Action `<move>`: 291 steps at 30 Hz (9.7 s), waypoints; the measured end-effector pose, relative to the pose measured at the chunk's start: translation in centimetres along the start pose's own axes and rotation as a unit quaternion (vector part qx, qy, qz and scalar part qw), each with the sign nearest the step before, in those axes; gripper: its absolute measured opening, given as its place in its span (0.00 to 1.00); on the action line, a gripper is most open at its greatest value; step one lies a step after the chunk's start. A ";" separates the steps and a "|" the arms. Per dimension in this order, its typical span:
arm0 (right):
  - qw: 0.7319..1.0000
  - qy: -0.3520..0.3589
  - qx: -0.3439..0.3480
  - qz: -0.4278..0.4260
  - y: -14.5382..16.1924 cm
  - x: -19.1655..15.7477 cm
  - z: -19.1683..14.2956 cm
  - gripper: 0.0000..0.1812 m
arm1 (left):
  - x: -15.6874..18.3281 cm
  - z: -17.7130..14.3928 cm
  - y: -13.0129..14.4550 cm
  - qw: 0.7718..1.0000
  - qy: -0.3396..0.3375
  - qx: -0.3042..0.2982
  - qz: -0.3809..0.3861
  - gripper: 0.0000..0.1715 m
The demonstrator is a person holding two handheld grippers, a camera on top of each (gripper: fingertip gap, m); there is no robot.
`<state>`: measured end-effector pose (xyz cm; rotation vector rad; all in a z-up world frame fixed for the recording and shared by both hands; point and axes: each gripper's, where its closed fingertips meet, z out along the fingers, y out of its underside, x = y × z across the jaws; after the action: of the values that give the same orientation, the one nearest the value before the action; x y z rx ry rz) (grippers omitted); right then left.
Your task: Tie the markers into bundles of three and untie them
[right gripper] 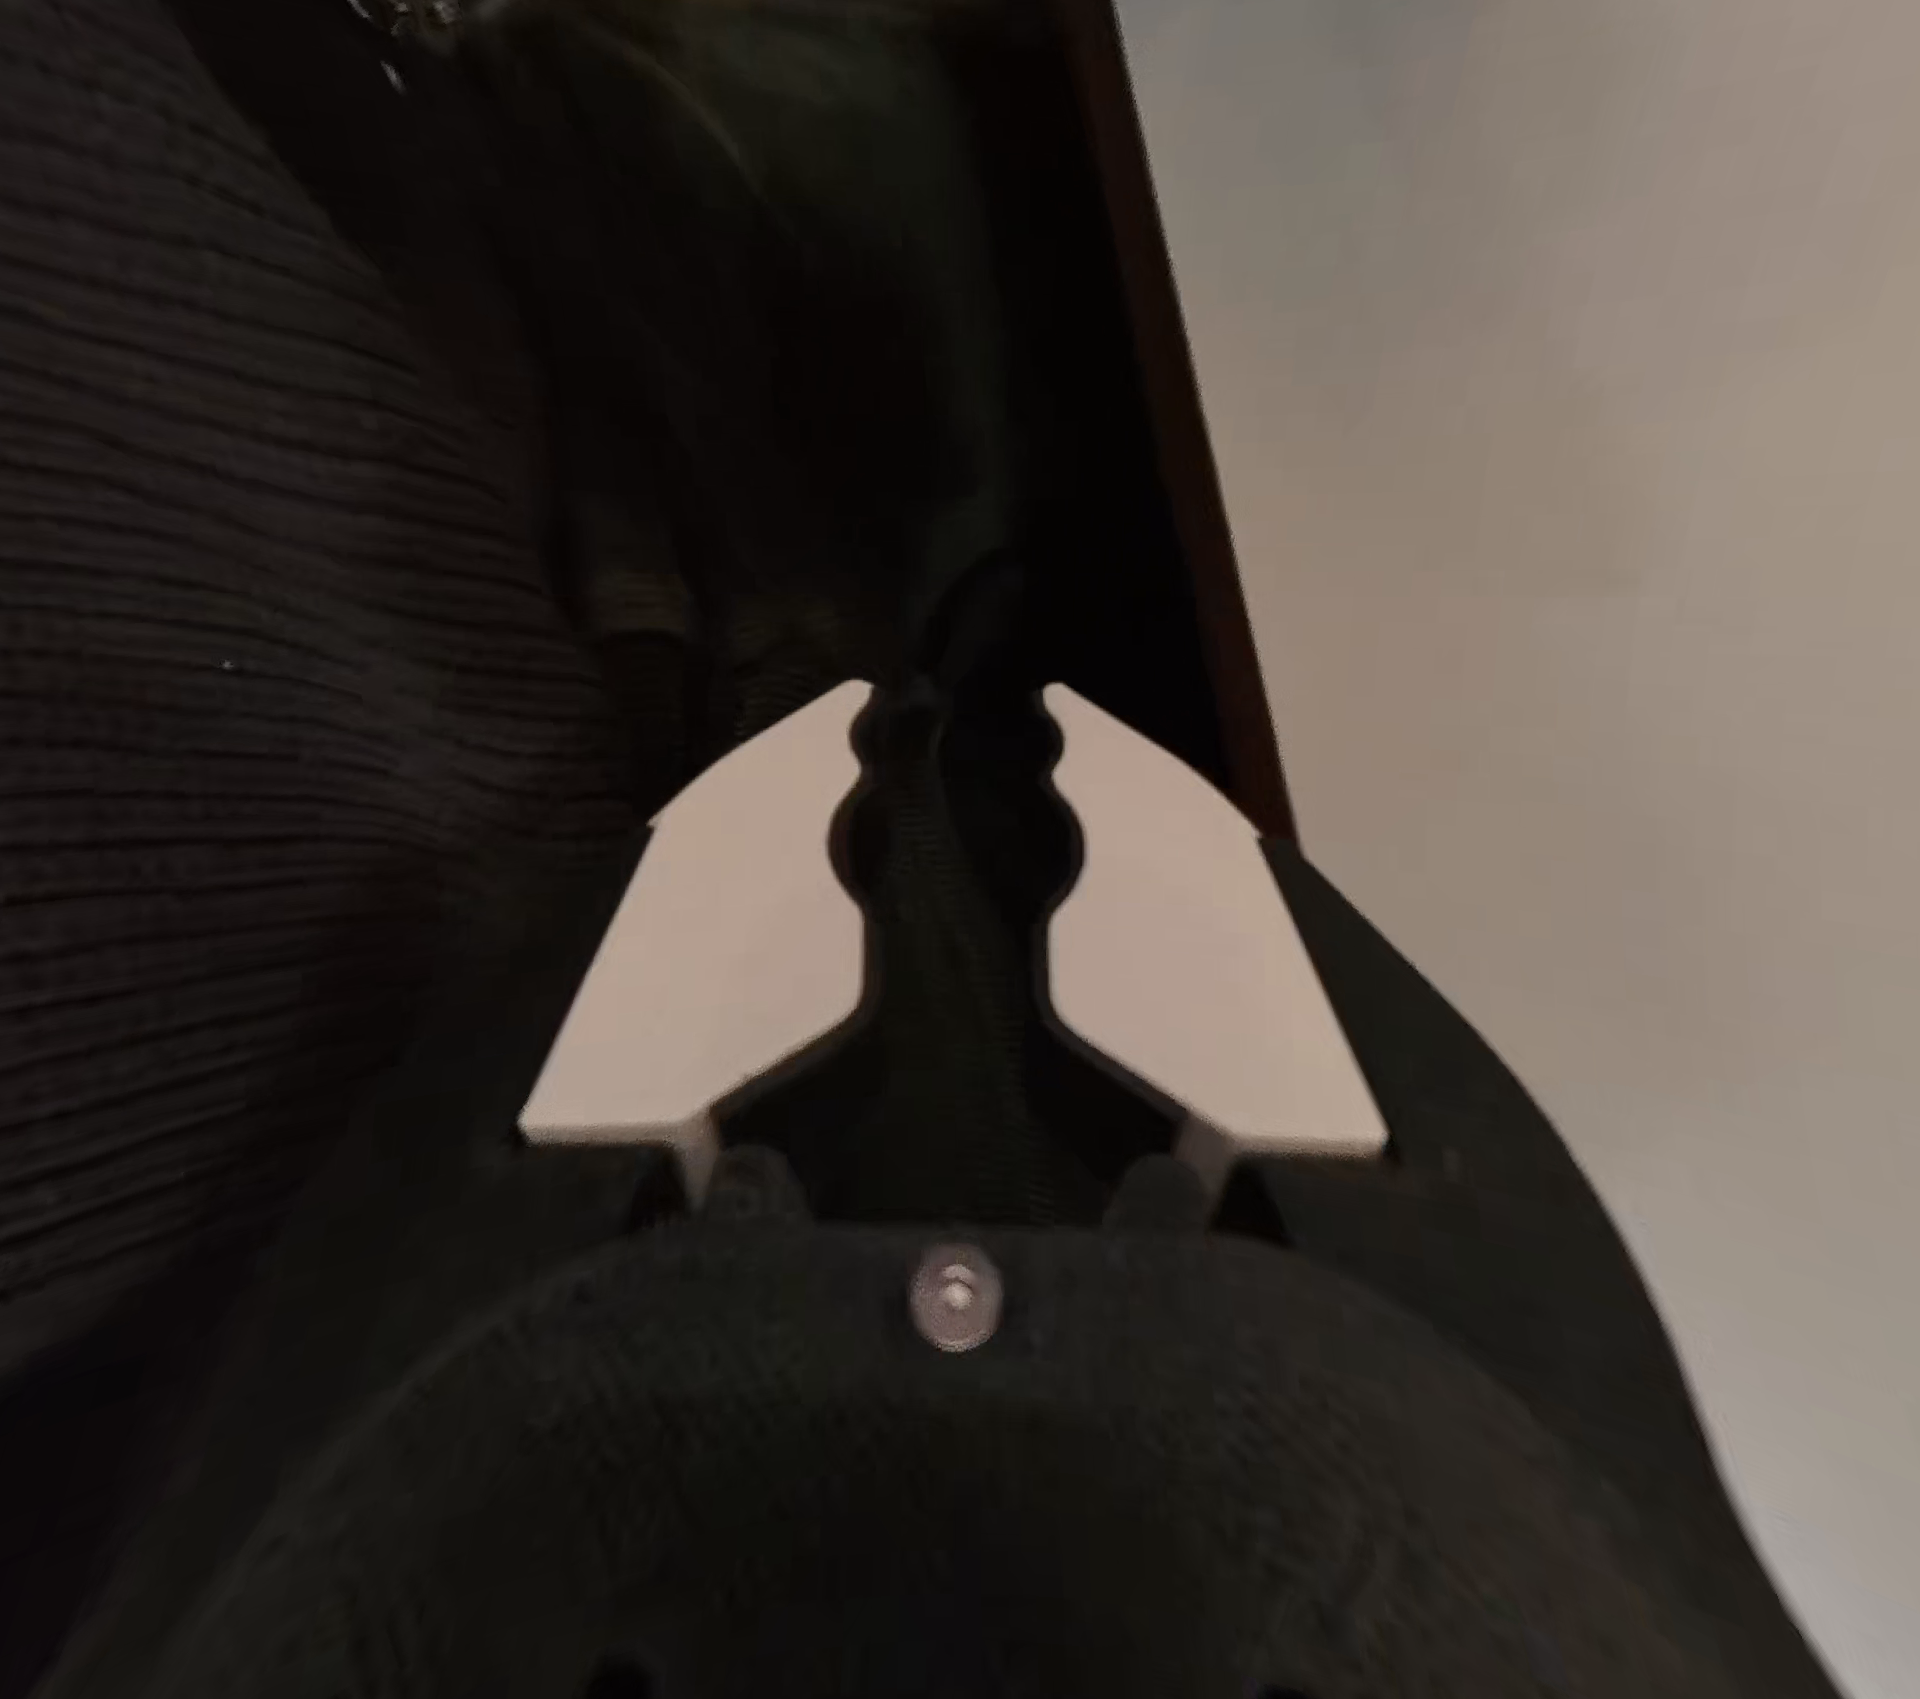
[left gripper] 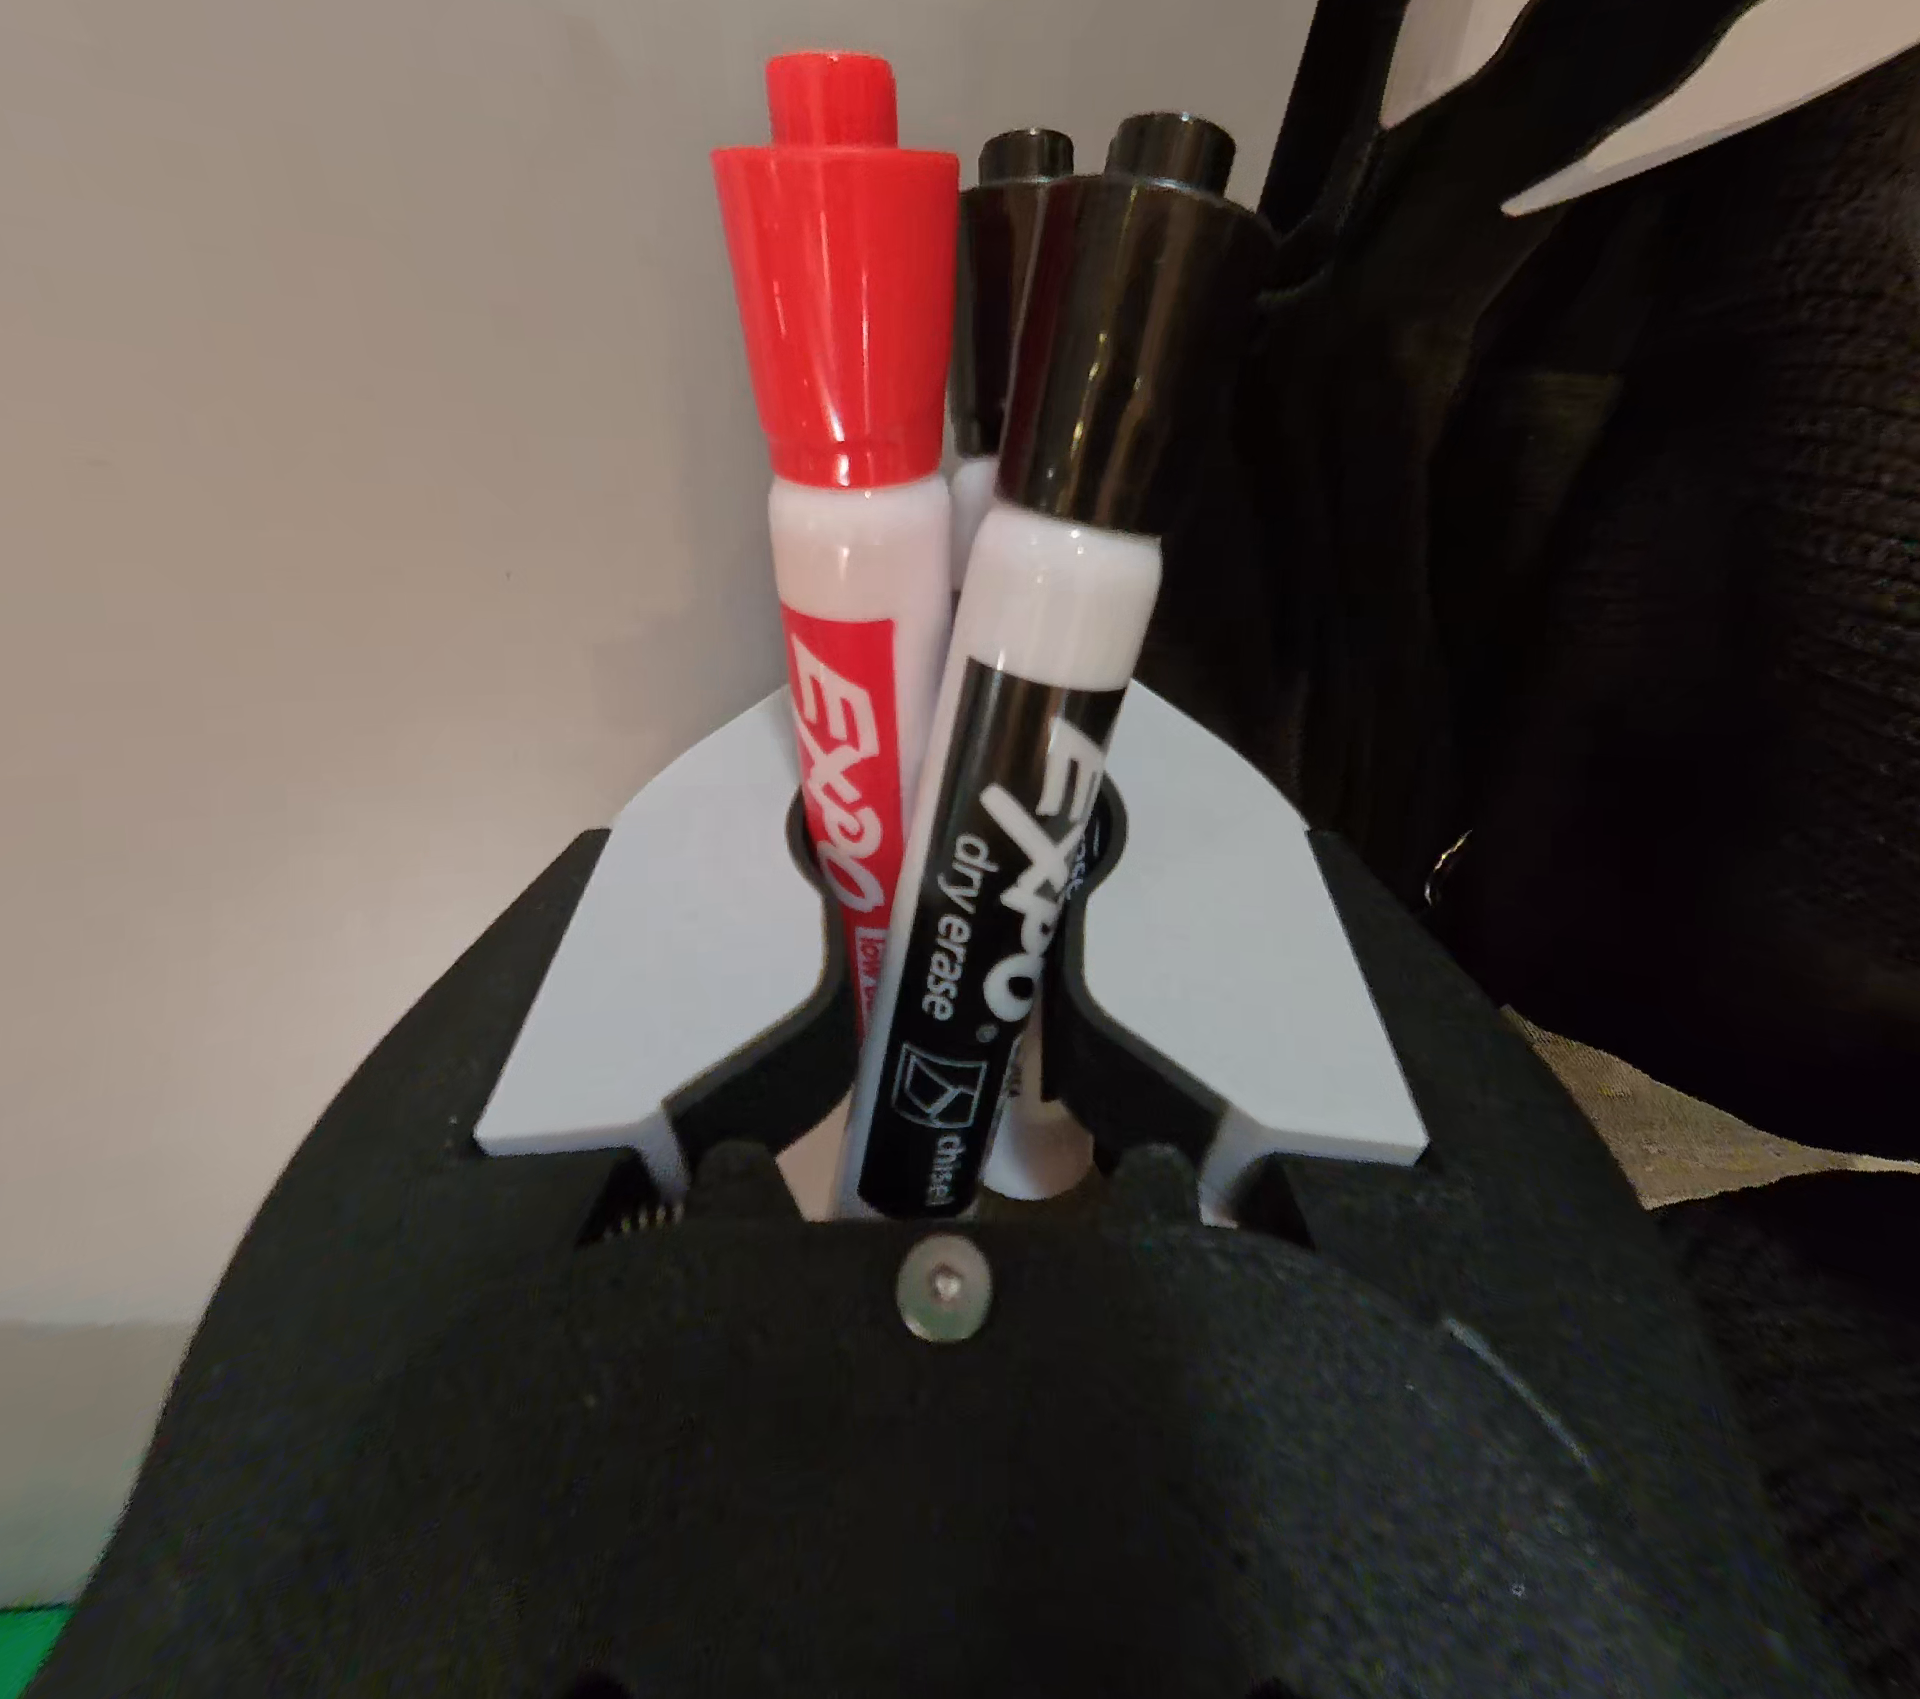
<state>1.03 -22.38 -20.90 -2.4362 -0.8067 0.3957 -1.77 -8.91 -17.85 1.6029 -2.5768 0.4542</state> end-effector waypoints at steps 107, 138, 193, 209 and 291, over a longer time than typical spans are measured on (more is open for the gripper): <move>0.839 0.069 0.464 0.276 -8.4 12.1 -14.1 0.13 | -1.1 -0.6 -2.3 0.998 -0.031 -0.005 0.045 0.27; 0.800 0.107 0.475 0.351 -3.7 11.2 -15.9 0.12 | -4.1 0.7 -5.2 0.995 -0.009 -0.045 0.093 0.27; 0.878 0.337 0.242 0.237 -1.4 15.2 -10.4 0.16 | -4.4 0.8 -4.4 0.994 -0.052 -0.065 0.075 0.27; 0.918 0.372 0.120 0.062 -1.6 19.7 -7.8 0.15 | -4.4 0.9 -4.4 0.995 -0.056 -0.057 0.065 0.27; 0.886 0.134 0.436 0.086 -10.1 12.0 -12.0 0.35 | -3.9 0.2 -4.4 0.994 -0.043 -0.031 0.098 0.27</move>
<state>10.83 -12.86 -6.57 -1.6487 -0.1980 0.3670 3.98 -7.40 -17.99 1.3860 -2.7966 0.3219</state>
